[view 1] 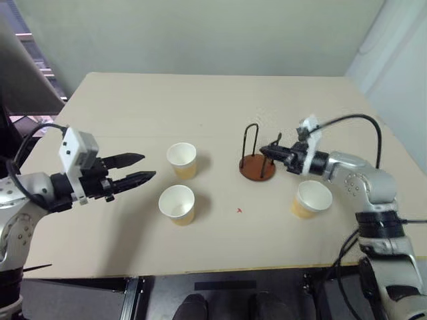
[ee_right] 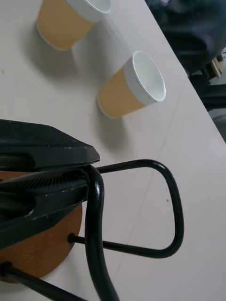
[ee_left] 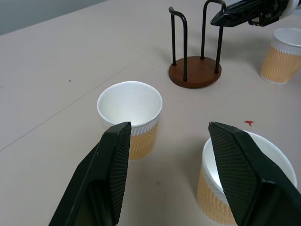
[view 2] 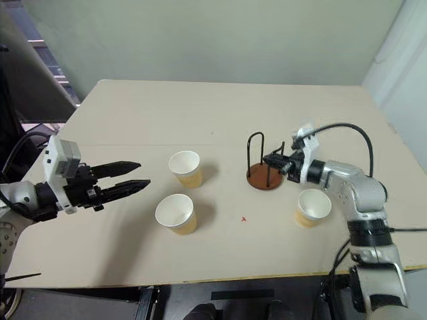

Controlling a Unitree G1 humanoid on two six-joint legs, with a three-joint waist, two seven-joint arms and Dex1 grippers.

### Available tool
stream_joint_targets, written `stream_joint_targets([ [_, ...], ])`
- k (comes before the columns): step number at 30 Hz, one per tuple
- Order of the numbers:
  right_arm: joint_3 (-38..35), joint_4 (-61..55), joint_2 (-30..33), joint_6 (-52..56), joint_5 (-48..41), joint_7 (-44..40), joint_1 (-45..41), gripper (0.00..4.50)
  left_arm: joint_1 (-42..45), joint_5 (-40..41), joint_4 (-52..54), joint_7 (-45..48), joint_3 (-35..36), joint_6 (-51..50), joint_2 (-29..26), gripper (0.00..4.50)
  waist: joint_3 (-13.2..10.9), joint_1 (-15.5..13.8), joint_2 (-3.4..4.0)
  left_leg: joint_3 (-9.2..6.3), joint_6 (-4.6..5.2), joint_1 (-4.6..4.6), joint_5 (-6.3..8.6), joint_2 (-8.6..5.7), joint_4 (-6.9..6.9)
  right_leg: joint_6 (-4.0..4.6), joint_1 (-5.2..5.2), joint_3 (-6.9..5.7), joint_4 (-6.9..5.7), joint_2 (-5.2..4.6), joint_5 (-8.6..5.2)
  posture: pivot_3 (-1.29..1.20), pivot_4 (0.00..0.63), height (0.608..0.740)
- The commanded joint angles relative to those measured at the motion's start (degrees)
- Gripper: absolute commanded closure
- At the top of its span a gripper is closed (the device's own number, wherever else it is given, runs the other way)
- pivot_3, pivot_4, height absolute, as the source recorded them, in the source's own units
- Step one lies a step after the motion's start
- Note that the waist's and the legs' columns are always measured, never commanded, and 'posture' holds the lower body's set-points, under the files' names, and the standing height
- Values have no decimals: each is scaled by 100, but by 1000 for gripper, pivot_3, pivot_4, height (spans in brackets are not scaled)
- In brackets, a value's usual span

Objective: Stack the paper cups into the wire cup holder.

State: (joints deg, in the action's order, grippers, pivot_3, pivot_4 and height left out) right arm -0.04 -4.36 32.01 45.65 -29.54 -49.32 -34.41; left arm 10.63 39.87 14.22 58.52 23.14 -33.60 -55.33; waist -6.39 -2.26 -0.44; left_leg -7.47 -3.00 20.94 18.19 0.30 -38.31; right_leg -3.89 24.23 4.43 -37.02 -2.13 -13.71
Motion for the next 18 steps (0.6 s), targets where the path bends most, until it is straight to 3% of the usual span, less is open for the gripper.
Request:
stream_joint_targets([
  [1,324,-1082,209,418,-412,-348,441,4457,211,110,162,231,-144,-48,-162,1684,3,6,-5,5,-4,-4,3,2,0,3,-1,-3,1,2,-1,0,150,740],
  [8,706,-1777,360,401,-536,-538,898,4457,518,177,303,833,-654,-140,-439,1684,8,51,-12,-3,-7,-28,2,8,-7,1,-17,10,-4,8,0,0,150,740],
  [18,951,-1506,187,-181,-438,-779,1174,4457,865,195,381,1010,-1038,-219,-412,1684,11,82,-18,-11,-4,-54,4,18,4,3,-31,19,-1,17,-2,0,150,740],
])
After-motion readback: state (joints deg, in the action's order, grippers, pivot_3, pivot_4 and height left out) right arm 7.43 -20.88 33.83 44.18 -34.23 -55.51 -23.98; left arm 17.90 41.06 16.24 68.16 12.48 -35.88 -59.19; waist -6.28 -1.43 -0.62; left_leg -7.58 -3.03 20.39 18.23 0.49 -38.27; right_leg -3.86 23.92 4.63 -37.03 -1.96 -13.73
